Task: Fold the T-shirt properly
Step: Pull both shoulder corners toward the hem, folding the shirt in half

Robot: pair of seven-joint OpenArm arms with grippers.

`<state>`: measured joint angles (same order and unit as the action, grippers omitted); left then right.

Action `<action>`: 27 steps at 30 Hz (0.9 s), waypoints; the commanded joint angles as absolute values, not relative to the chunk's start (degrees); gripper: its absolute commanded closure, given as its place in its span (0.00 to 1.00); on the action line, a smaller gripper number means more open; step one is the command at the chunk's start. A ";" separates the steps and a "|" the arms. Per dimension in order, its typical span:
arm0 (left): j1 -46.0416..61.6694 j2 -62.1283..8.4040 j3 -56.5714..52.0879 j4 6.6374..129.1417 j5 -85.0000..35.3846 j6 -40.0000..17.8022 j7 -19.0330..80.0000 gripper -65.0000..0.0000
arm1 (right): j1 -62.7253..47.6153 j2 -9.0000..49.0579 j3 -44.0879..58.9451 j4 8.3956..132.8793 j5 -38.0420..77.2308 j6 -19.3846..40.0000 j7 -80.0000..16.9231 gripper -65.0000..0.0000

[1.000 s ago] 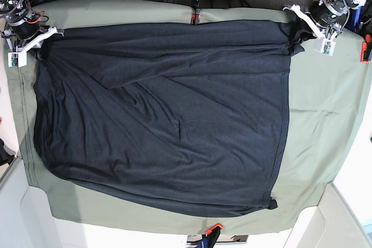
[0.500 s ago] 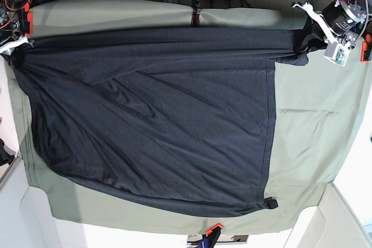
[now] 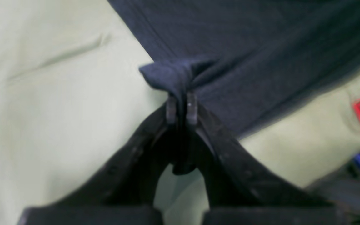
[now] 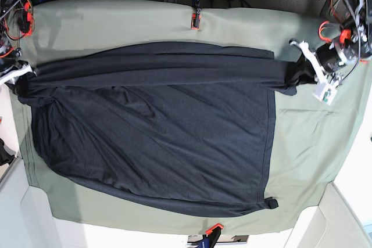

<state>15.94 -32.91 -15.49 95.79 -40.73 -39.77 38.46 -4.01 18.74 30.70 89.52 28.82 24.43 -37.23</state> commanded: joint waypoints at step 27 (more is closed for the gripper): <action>12.71 -35.62 -7.09 90.24 -53.34 -40.00 50.30 0.30 | 6.00 19.84 29.50 74.81 27.03 24.84 -36.10 1.00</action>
<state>13.85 -34.52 -6.57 89.36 -52.10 -39.53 50.83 5.23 18.74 29.23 73.91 26.28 24.40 -37.12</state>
